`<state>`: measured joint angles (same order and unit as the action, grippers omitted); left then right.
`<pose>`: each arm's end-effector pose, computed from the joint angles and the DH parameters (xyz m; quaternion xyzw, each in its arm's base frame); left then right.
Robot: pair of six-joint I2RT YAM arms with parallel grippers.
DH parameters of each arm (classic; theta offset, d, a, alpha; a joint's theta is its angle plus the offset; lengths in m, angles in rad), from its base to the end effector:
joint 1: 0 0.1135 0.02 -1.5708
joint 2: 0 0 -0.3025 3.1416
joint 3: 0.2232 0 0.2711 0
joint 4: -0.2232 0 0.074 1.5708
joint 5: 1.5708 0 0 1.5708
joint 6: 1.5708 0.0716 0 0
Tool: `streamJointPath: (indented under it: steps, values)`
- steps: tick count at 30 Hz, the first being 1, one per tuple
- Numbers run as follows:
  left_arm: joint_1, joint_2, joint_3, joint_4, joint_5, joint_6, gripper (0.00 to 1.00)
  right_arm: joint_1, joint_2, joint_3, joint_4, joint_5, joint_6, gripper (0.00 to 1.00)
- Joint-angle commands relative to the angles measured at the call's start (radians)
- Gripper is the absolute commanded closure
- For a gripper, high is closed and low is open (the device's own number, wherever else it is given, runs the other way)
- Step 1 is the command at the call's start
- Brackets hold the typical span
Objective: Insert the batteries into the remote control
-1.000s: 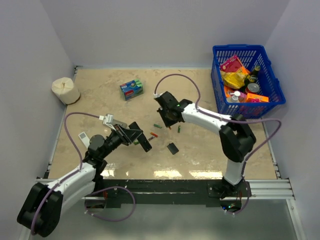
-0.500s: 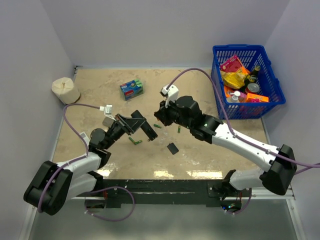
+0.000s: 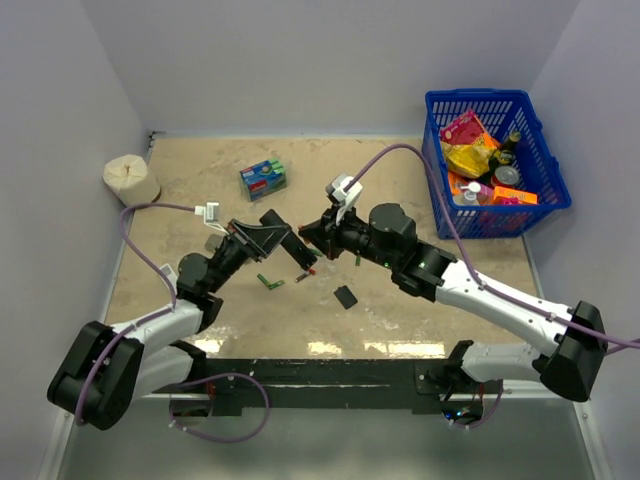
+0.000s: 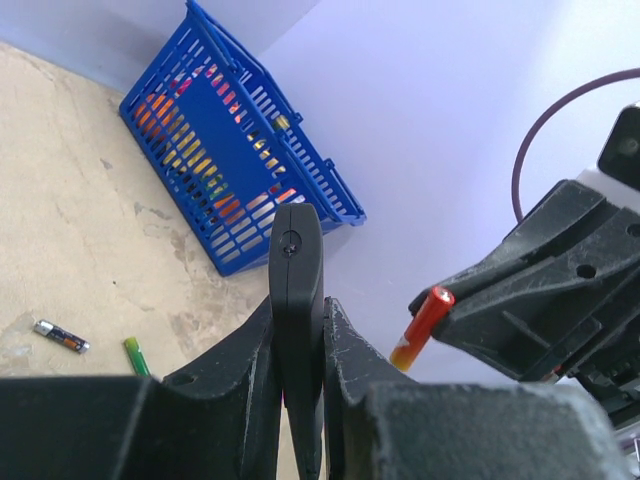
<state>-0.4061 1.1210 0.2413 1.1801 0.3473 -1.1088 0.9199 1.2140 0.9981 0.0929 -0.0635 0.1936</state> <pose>0.2092 -0.1165 0.2623 -0.0705 0.5966 -0.6192 0.5056 0.1962 0.2651 0.3811 -0.2857 0.6925 0.3700 0.5494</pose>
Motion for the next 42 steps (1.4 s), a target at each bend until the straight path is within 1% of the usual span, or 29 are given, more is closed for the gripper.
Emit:
streamJointPath:
  steps: [1,6,18,34,42]
  values:
    - [0.004,-0.03,0.039,0.029,-0.048,-0.009,1.0,0.011,-0.022,-0.027,0.083,-0.071,-0.034,1.0]
    - [0.004,-0.049,0.047,-0.003,-0.065,-0.025,1.0,0.019,-0.008,-0.039,0.09,-0.082,-0.056,1.0]
    - [0.004,-0.064,0.058,-0.013,-0.077,-0.049,1.0,0.04,0.039,-0.038,0.1,-0.085,-0.08,1.0]
    - [0.004,-0.073,0.061,-0.013,-0.073,-0.075,1.0,0.046,0.028,-0.065,0.125,0.017,-0.126,1.0]
    - [0.004,-0.076,0.073,-0.014,-0.079,-0.083,1.0,0.043,0.045,-0.091,0.145,-0.018,-0.115,1.0]
